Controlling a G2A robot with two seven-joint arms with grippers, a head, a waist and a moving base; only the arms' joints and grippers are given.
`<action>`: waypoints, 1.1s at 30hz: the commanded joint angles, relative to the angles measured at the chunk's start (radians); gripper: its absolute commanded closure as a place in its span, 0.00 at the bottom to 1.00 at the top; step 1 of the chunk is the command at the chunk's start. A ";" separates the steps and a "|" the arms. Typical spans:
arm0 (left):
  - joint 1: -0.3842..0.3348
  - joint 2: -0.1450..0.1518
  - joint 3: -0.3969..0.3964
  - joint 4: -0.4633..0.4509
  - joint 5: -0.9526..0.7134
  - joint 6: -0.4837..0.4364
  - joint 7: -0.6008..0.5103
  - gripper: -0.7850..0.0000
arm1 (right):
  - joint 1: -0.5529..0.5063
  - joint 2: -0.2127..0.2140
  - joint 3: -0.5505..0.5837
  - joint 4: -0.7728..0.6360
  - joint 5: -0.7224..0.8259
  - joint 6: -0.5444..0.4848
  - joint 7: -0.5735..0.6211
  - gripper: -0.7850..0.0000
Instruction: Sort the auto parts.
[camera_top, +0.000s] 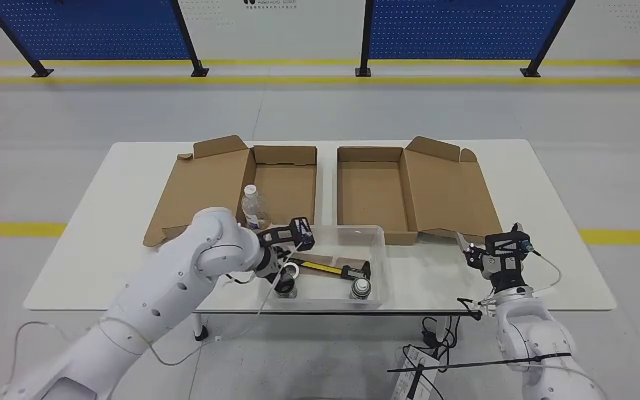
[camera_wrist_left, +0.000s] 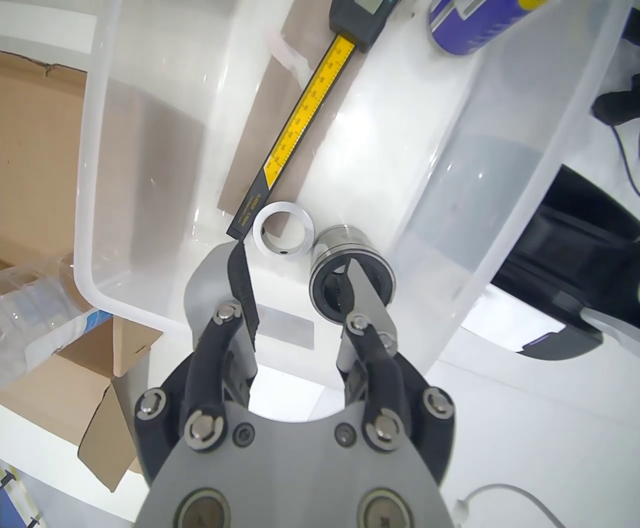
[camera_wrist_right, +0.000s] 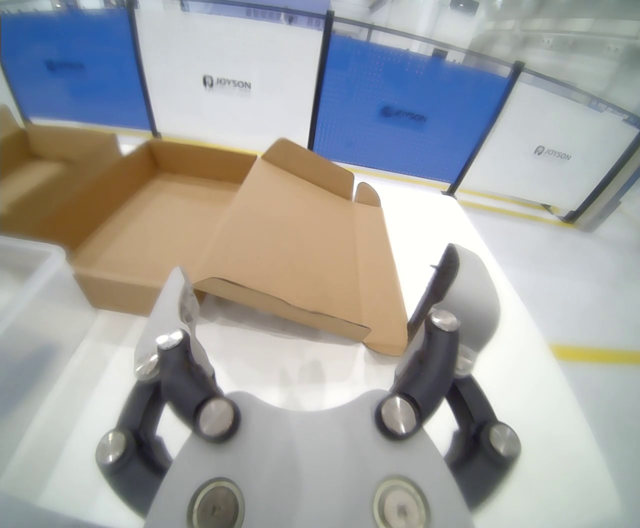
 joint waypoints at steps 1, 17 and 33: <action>-0.005 0.003 0.005 0.000 -0.005 0.002 -0.002 0.42 | 0.000 0.000 0.000 0.000 0.000 0.000 0.000 0.00; -0.041 0.021 0.071 0.009 -0.034 0.010 -0.009 0.42 | 0.000 0.000 0.000 0.000 0.000 0.000 0.000 0.00; -0.110 0.021 0.178 0.042 -0.060 0.014 -0.014 0.49 | 0.000 0.000 0.000 0.000 0.000 0.000 0.000 0.00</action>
